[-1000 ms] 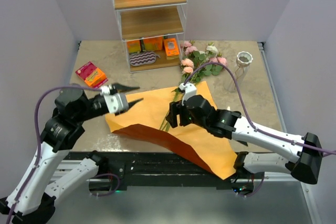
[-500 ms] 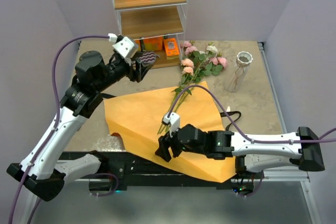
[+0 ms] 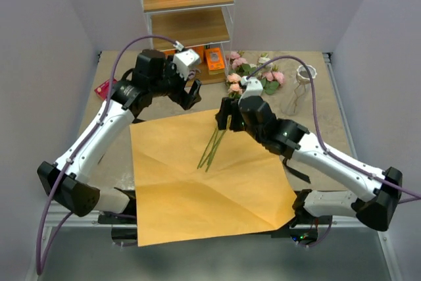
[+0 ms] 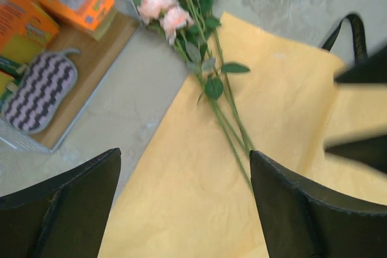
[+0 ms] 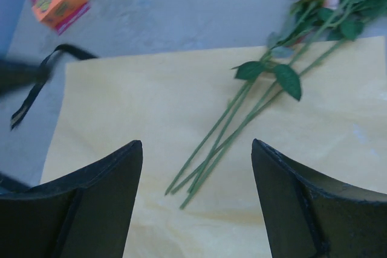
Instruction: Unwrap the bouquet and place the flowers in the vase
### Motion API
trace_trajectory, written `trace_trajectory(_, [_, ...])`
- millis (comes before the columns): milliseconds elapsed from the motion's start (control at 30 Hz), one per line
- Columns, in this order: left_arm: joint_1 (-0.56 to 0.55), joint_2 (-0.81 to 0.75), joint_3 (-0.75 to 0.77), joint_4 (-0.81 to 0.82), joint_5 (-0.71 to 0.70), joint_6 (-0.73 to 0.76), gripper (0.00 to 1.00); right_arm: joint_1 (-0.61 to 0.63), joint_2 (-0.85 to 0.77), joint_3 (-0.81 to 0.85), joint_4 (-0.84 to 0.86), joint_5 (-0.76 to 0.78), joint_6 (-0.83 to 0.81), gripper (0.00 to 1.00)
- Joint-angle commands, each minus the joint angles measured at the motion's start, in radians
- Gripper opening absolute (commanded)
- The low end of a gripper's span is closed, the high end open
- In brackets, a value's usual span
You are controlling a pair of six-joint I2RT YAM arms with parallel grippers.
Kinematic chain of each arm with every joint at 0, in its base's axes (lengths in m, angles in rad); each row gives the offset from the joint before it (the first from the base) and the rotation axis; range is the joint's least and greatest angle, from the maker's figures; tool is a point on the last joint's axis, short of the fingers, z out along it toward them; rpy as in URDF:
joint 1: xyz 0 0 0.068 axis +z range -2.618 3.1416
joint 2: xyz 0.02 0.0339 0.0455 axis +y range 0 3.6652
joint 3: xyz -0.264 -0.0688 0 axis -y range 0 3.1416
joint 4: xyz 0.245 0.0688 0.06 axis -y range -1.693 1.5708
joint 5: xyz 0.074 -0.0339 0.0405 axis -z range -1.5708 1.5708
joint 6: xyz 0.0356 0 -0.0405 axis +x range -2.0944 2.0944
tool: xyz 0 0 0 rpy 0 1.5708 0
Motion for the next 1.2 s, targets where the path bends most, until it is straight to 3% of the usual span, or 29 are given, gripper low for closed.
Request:
trace_trajectory(0, [0.025,-0.109,-0.168,0.019,0.048,0.085,0.94,-0.17,0.141,0.046,-0.045,-0.051,-0.017,0.73])
trace_trajectory(67, [0.028,-0.111,-0.19,0.002,0.013,0.105,0.97,-0.265,0.229,0.073,-0.004,-0.114,-0.018,0.65])
trace_trajectory(100, [0.03,-0.106,-0.19,-0.021,0.002,0.117,0.97,-0.302,0.262,0.084,0.01,-0.118,-0.02,0.56])
trace_trajectory(167, [0.031,-0.095,-0.19,-0.033,-0.041,0.137,0.99,-0.331,0.349,0.128,0.052,-0.131,-0.023,0.51])
trace_trajectory(500, [0.056,-0.147,-0.357,0.064,-0.145,0.174,0.92,-0.438,0.71,0.388,0.088,-0.126,-0.014,0.4])
trace_trajectory(633, [0.056,-0.149,-0.397,0.059,-0.132,0.173,0.85,-0.454,0.759,0.434,0.084,-0.1,-0.023,0.31])
trace_trajectory(900, [0.056,-0.157,-0.42,0.088,-0.132,0.168,0.82,-0.503,0.748,0.385,0.116,-0.096,-0.021,0.21])
trace_trajectory(1167, [0.056,-0.144,-0.427,0.082,-0.142,0.177,0.76,-0.517,0.81,0.409,0.113,-0.088,-0.024,0.19])
